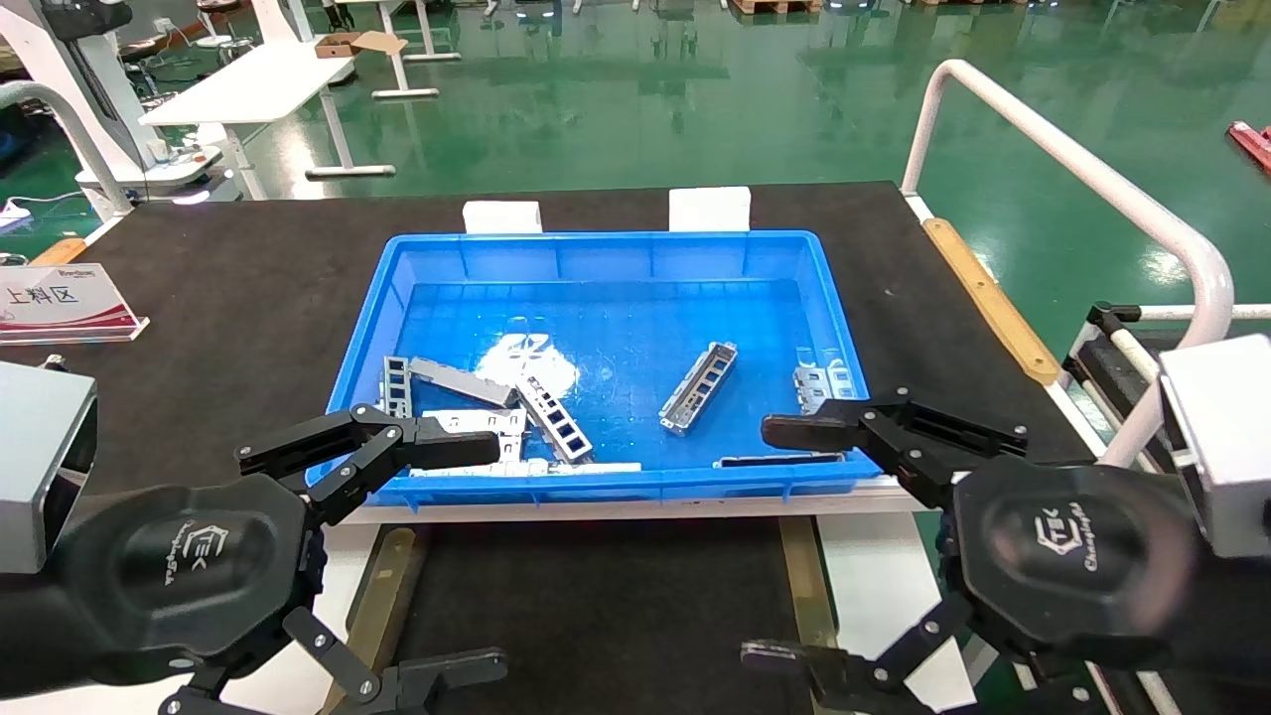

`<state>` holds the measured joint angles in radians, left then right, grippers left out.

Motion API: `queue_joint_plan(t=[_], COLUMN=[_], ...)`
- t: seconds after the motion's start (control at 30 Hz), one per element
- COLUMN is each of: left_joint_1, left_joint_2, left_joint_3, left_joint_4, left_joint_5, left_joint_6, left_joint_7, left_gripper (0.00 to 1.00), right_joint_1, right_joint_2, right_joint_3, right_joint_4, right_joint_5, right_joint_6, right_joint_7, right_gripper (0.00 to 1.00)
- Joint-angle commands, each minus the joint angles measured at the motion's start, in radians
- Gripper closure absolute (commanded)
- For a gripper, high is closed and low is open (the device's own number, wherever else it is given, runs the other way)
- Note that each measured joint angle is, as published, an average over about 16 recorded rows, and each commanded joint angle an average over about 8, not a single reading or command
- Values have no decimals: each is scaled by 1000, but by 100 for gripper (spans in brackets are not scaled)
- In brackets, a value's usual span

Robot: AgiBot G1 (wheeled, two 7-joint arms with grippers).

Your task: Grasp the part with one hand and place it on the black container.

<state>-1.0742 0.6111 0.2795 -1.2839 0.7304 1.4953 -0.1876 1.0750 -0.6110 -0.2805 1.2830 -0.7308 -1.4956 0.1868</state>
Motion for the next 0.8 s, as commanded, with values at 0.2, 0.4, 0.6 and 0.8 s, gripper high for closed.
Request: queue_joint_plan(t=[0.2,0.4,0.6,0.8], left_joint_1=[0,0,0,0], left_joint_2=[0,0,0,0], left_joint_3=[0,0,0,0], left_joint_4=[0,0,0,0], left_joint_5=[0,0,0,0], left_joint_6=[0,0,0,0], left_joint_7=[0,0,0,0], left_gripper=[0,0,0,0], right_joint_1=[0,0,0,0], right_joint_2=[0,0,0,0], right_joint_3=[0,0,0,0], right_joint_4=[0,0,0,0], right_joint_5=[0,0,1,1], right_joint_6=[0,0,0,0], right_joint_7=[0,0,0,0], right_gripper=[0,0,0,0])
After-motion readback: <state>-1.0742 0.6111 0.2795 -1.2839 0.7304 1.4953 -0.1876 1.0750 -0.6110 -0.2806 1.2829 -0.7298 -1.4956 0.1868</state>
